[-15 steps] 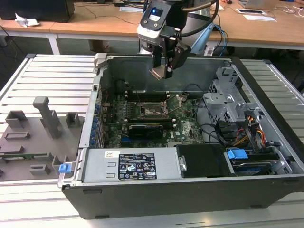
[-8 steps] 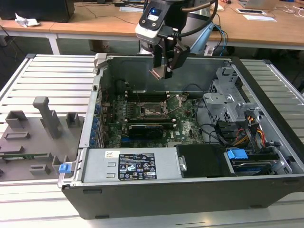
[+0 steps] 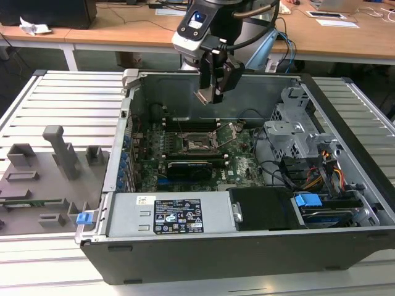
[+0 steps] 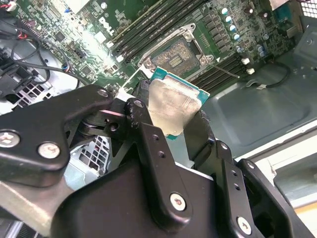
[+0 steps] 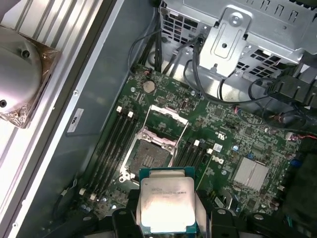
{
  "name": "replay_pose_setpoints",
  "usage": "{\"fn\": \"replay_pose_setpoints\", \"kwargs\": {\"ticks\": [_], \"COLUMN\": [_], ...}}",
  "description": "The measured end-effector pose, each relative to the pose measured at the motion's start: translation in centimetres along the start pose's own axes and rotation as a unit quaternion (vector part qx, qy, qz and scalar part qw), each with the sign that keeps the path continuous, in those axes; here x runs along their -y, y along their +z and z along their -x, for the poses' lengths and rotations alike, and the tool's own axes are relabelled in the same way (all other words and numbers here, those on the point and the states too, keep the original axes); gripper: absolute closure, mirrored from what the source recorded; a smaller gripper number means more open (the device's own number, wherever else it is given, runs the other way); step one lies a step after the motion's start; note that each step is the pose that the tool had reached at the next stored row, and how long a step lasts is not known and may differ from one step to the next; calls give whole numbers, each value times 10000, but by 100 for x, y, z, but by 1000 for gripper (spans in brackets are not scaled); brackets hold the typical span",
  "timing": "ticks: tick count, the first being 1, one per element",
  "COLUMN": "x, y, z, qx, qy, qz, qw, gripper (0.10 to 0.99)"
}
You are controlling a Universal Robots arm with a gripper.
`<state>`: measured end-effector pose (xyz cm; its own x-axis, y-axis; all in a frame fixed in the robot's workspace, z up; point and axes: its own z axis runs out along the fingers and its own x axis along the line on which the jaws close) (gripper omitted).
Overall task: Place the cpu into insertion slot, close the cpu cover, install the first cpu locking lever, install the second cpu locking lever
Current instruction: 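Place the cpu into insertion slot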
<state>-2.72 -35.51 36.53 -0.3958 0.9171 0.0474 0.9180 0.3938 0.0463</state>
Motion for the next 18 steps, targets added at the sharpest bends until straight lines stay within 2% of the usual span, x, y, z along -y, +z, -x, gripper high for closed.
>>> {"fn": "replay_pose_setpoints", "kwargs": {"ticks": [5, 10, 12, 13, 18], "x": [1, 1, 2, 2, 4], "y": [8, 21, 31, 38, 72], "z": [0, 1, 1, 1, 3], "qx": [10, 23, 28, 34, 48], "qy": [197, 514, 646, 775, 1070], "qz": [-10, 1, 8, 12, 25], "qw": [9998, 9987, 9979, 9970, 9942], "gripper": [561, 561, 561, 561, 561]}}
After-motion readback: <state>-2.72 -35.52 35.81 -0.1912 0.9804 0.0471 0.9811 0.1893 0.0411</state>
